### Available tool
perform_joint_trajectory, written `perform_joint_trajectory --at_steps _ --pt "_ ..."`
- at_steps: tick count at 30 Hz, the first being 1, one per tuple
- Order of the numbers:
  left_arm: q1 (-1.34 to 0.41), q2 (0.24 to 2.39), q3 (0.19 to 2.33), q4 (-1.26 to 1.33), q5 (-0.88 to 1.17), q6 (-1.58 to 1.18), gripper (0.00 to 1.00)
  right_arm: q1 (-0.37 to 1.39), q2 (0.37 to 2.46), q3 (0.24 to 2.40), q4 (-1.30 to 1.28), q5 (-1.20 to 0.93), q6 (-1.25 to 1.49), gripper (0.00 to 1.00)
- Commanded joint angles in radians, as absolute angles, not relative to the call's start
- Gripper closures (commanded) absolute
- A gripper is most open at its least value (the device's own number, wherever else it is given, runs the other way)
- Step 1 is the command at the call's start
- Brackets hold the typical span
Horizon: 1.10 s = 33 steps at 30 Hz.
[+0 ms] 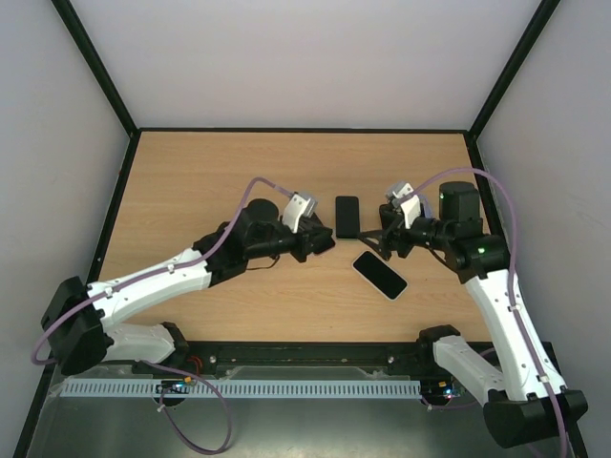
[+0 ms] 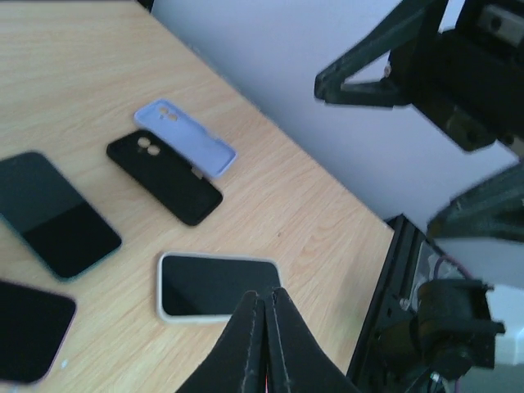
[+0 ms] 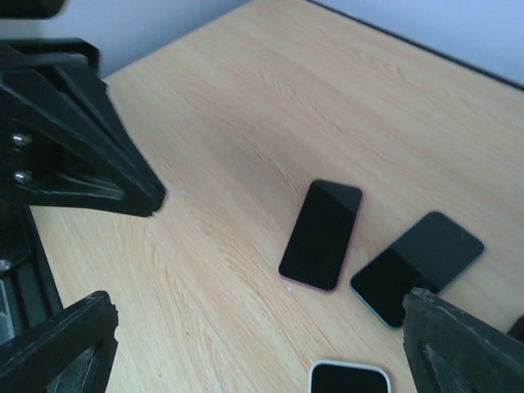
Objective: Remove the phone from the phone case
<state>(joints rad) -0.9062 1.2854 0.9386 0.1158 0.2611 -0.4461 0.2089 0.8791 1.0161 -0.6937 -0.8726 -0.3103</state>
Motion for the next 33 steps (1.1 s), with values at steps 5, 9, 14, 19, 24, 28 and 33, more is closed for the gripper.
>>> perform_joint_trajectory --at_steps 5,9,14,19,24,28,33 --pt "-0.902 1.184 0.777 0.148 0.222 -0.453 0.85 0.205 0.993 0.957 -0.761 -0.458 -0.452 0.11" --pt "-0.902 1.169 0.709 0.158 0.211 -0.457 0.45 0.205 1.097 0.927 -0.859 -0.317 -0.54 0.08" --pt "-0.905 1.176 0.663 0.163 0.186 -0.481 0.22 0.212 1.179 0.865 -0.916 -0.226 -0.589 0.02" --pt "-0.909 1.2 0.654 0.191 0.21 -0.507 0.2 0.248 1.261 0.782 -0.899 -0.19 -0.587 0.02" --pt "-0.922 1.209 0.657 0.196 0.212 -0.512 0.19 0.316 1.329 0.761 -0.876 -0.17 -0.566 0.02" --pt "-0.926 1.216 0.659 0.199 0.223 -0.516 0.19 0.338 1.382 0.782 -0.88 -0.195 -0.565 0.03" --pt "-0.935 1.209 0.649 0.204 0.218 -0.526 0.19 0.345 1.438 0.785 -0.839 -0.153 -0.55 0.03"
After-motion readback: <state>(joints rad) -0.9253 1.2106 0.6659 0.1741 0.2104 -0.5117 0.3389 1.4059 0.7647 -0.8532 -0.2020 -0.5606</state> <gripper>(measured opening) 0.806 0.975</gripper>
